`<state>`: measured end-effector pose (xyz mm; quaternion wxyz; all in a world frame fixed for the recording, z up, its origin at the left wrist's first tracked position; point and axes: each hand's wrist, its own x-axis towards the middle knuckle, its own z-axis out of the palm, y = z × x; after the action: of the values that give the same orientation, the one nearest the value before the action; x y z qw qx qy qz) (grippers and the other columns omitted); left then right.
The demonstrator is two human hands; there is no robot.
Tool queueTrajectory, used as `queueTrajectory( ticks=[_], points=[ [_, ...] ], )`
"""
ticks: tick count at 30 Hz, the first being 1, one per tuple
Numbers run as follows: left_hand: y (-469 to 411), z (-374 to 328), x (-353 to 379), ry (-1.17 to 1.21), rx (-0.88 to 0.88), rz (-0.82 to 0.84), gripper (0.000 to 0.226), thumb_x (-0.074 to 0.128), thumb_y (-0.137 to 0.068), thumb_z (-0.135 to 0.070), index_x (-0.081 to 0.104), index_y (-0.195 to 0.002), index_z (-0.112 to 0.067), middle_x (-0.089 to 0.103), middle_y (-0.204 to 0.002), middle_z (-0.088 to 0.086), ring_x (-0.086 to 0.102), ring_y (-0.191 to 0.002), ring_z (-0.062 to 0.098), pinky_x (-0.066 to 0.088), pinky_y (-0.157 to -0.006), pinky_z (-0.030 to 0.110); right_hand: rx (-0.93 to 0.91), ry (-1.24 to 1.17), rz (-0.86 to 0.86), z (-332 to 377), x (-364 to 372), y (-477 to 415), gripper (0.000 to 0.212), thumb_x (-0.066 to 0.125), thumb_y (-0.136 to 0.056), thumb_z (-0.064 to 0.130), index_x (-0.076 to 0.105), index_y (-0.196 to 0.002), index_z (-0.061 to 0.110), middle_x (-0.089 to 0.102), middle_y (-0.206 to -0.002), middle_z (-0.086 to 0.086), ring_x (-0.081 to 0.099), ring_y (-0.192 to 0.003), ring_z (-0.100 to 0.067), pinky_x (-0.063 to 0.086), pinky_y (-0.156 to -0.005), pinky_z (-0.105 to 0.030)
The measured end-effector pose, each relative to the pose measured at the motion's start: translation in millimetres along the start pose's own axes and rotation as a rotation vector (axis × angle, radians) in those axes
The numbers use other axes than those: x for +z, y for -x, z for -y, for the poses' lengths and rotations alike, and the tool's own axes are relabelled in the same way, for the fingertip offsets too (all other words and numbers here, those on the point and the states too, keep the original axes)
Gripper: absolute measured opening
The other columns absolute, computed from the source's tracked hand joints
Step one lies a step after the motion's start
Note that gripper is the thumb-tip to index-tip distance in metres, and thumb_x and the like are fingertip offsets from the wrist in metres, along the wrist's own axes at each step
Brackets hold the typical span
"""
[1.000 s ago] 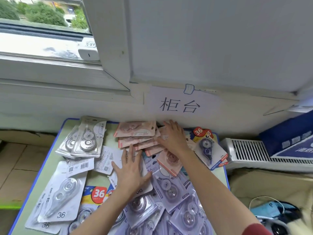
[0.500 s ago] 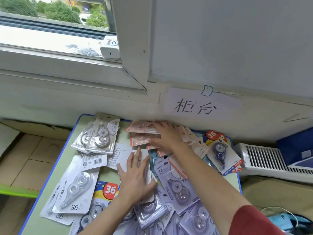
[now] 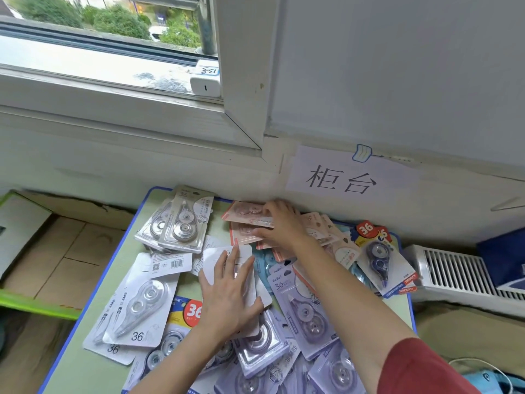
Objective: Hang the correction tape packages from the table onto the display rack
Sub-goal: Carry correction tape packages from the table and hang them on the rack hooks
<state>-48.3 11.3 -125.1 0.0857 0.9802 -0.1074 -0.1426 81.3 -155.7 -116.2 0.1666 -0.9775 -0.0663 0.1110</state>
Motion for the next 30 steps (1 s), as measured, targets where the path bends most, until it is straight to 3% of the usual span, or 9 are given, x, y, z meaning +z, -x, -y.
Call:
queueTrajectory(
  ticks=[8,17,21,26,30],
  points=[
    [10,-1,-6,-0.039,-0.006,0.023,0.083,0.033,-0.081,-0.069,-0.003,-0.149,-0.039,-0.019,-0.157,-0.003,-0.013,-0.145,0.018,0.007,-0.111,0.056,-0.008,0.088,-0.049,-1,-4,18,0.065,0.059,-0.082,0.057,0.037,-0.136,0.027,0.038,-0.138,-0.006,0.038,-0.123,-0.028,0.026,-0.1,-0.039],
    [33,-8,-9,0.004,-0.036,-0.037,0.078,0.039,-0.084,-0.065,0.005,-0.149,-0.039,-0.017,-0.158,-0.004,-0.009,-0.145,0.016,0.011,-0.11,0.055,-0.048,0.005,-0.155,-6,-17,79,0.068,0.059,-0.083,0.053,0.035,-0.141,0.027,0.041,-0.138,-0.005,0.033,-0.123,-0.026,0.018,-0.094,-0.036],
    [48,-8,-8,0.024,-0.047,-0.029,0.079,0.044,-0.085,-0.063,0.006,-0.149,-0.039,-0.014,-0.158,-0.005,-0.01,-0.145,0.016,0.01,-0.111,0.059,0.023,0.04,-0.133,-1,-10,112,0.072,0.055,-0.085,0.058,0.03,-0.145,0.027,0.037,-0.144,-0.007,0.027,-0.132,-0.026,0.015,-0.102,-0.038],
    [79,4,-9,0.05,0.007,-0.08,0.078,0.047,-0.084,-0.061,0.01,-0.149,-0.038,-0.01,-0.159,-0.005,-0.008,-0.145,0.015,0.008,-0.111,0.059,0.113,0.089,-0.216,13,5,164,0.075,0.053,-0.084,0.063,0.032,-0.144,0.024,0.039,-0.142,-0.007,0.031,-0.131,-0.026,0.015,-0.107,-0.042],
    [116,19,-7,0.061,0.118,-0.096,0.079,0.049,-0.084,-0.06,0.011,-0.15,-0.036,-0.01,-0.159,-0.004,-0.008,-0.145,0.015,0.009,-0.112,0.059,0.205,0.085,-0.309,36,25,216,0.076,0.053,-0.082,0.064,0.032,-0.145,0.026,0.039,-0.142,-0.006,0.033,-0.127,-0.025,0.019,-0.102,-0.038]
  ],
)
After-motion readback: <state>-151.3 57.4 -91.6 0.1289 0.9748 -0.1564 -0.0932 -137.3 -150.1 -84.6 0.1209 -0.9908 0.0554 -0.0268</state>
